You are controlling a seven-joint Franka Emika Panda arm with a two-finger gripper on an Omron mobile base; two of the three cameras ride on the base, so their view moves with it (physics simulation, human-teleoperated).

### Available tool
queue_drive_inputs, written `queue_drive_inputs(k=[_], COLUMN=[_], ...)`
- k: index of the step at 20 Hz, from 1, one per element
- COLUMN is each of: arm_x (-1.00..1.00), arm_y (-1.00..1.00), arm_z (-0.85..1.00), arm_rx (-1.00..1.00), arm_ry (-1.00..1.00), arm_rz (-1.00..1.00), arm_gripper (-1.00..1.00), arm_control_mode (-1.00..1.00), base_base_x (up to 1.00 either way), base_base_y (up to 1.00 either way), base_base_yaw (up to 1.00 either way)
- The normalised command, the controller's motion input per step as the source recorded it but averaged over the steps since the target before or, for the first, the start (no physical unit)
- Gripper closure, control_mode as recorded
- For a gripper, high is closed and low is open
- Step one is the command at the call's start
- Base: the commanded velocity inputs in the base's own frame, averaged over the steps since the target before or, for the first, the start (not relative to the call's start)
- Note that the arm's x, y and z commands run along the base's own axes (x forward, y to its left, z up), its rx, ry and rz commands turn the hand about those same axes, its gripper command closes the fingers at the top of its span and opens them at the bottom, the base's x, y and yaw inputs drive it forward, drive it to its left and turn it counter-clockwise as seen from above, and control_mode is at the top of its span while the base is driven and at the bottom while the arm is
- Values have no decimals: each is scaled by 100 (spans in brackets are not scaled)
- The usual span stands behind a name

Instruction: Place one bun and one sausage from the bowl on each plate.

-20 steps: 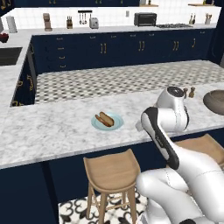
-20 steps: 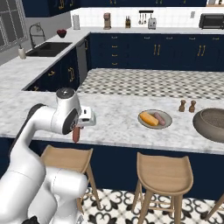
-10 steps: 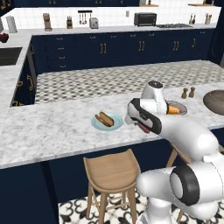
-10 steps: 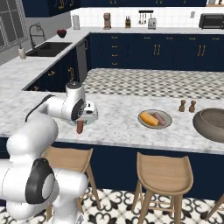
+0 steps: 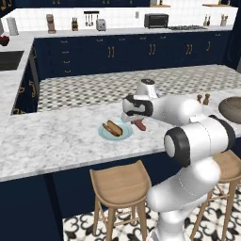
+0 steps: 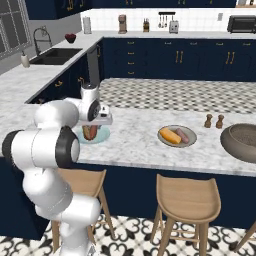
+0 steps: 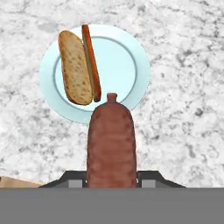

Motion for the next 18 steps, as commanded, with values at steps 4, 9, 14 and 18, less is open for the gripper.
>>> queue_drive_inputs(k=[4,9,14,18], arm_x=[100,100,67,16], arm_y=[13,10,2,9], arm_z=[-17,-52,-50,-36], arm_rx=[0,0,0,0], arm_ry=[2,13,20,20], arm_rz=[0,0,3,4], arm_gripper=[100,100,100,100], arm_control_mode=[-100,-100,-100,-100], base_base_x=[0,0,0,0], base_base_y=[0,0,0,0], base_base_yaw=[0,0,0,0])
